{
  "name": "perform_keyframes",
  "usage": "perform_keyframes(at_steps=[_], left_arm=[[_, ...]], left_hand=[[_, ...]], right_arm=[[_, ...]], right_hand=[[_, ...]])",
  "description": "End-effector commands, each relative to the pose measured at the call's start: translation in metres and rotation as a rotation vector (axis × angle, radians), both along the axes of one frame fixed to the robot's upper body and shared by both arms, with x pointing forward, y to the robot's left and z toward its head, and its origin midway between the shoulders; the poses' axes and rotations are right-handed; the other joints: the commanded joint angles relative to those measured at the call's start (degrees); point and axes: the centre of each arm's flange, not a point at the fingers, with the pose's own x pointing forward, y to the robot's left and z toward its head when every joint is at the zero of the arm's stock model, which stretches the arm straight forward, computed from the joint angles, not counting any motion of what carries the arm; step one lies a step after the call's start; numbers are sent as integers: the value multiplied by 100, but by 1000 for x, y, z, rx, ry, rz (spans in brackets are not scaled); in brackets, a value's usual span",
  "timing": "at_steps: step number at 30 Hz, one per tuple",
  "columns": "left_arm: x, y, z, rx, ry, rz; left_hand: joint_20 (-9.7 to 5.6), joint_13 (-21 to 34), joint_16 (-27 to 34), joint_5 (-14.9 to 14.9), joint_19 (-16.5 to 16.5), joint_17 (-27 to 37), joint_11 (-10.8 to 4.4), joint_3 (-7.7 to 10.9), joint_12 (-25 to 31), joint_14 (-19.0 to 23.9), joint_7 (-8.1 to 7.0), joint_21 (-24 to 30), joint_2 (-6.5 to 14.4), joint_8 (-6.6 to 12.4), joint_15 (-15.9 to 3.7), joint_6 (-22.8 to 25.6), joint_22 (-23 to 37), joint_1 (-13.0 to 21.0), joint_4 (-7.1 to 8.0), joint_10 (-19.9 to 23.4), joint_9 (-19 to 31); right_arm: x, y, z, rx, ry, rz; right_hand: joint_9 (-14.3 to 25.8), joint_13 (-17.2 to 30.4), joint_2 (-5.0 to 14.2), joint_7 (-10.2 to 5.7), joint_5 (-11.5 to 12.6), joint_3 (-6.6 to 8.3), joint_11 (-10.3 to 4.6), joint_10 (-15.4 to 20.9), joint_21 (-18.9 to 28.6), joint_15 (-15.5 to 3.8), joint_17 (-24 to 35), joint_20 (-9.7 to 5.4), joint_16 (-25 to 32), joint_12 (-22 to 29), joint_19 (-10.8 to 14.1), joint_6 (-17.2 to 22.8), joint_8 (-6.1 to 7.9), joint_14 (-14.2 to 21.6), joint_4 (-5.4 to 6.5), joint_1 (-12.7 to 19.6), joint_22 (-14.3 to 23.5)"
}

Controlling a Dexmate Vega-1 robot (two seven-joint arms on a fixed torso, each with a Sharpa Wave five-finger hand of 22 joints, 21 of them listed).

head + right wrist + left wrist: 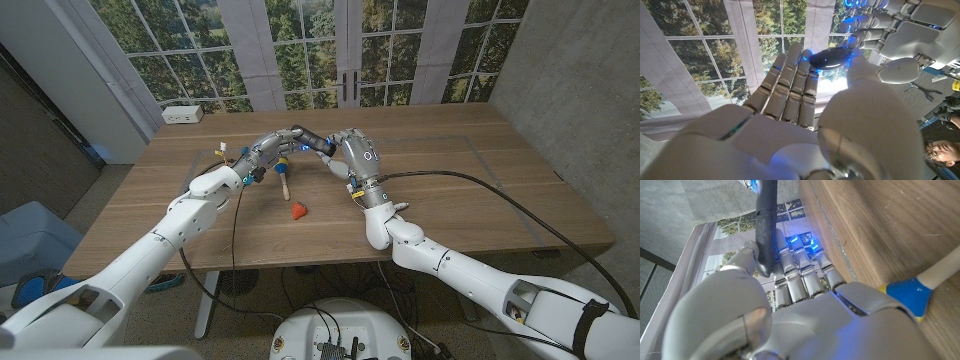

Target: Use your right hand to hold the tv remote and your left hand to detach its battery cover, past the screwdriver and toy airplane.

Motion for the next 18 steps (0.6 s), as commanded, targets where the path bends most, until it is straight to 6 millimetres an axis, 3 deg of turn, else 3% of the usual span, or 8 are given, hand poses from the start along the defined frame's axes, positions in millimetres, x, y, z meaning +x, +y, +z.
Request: perform_keyframes(at_steps=[1, 5, 7, 10, 14, 18], left_arm=[[-3, 3, -2, -69, -28, 12], [-2, 4, -4, -94, -25, 6], [0, 5, -6, -116, -21, -3], [1, 7, -7, -135, -24, 5], [0, 9, -8, -171, -38, 25], [-1, 12, -7, -182, -54, 44]], left_hand=[[-51, 582, -9, 52, 61, 32, -522, 1219, 302, 171, 18, 156, 324, 1539, -762, 185, 62, -317, 1324, 725, 1755], [-50, 585, 8, 73, 105, 49, -487, 1284, 322, 307, 23, 269, 322, 1653, -757, 321, 101, -487, 1472, 844, 1786], [-51, 530, -9, 89, 99, 70, -404, 1337, 160, 303, -26, 342, 322, 1607, -747, 309, 128, -626, 1557, 610, 1671], [-49, 516, 3, 76, 152, 105, -413, 1322, 14, 333, -174, 452, 247, 1516, -717, 293, 149, -870, 1628, 405, 1500], [-31, 479, -14, 48, 152, 120, -394, 1254, -155, 329, -341, 534, 168, 1387, -694, 213, 150, -1138, 1598, 172, 1309], [-23, 482, -26, 40, 136, 115, -414, 1239, -197, 338, -351, 559, 141, 1369, -695, 266, 143, -1234, 1564, 116, 1228]], right_arm=[[1, -1, 0, 9, -1, 3], [2, 0, 0, 10, -3, 3], [2, 0, 1, 10, 0, 1], [3, 0, 1, 10, 2, -3], [5, -1, 1, 10, 4, -5], [6, 0, 1, 9, 5, -4]], right_hand=[[13, 40, 695, -653, 50, 171, -1000, 1040, 67, -715, 46, -109, -42, 21, -37, 650, 35, 53, -16, 681, 6], [15, 28, 695, -642, 51, 174, -999, 1043, 78, -711, 69, -108, -64, 8, -44, 643, 36, 57, -15, 678, 5], [22, 46, 699, -641, 52, 178, -1005, 1035, 84, -717, 84, -107, -70, 13, -47, 641, 41, 70, -19, 684, 5], [13, 34, 693, -644, 51, 175, -1005, 1043, 95, -713, 106, -107, -85, 3, -50, 641, 37, 75, -18, 677, 5], [11, 34, 698, -645, 52, 179, -1009, 1052, 106, -710, 122, -111, -108, 1, -52, 642, 37, 76, -13, 671, 4], [12, 37, 694, -643, 53, 183, -1018, 1047, 116, -715, 143, -113, -129, -5, -60, 643, 41, 79, -19, 675, 3]])
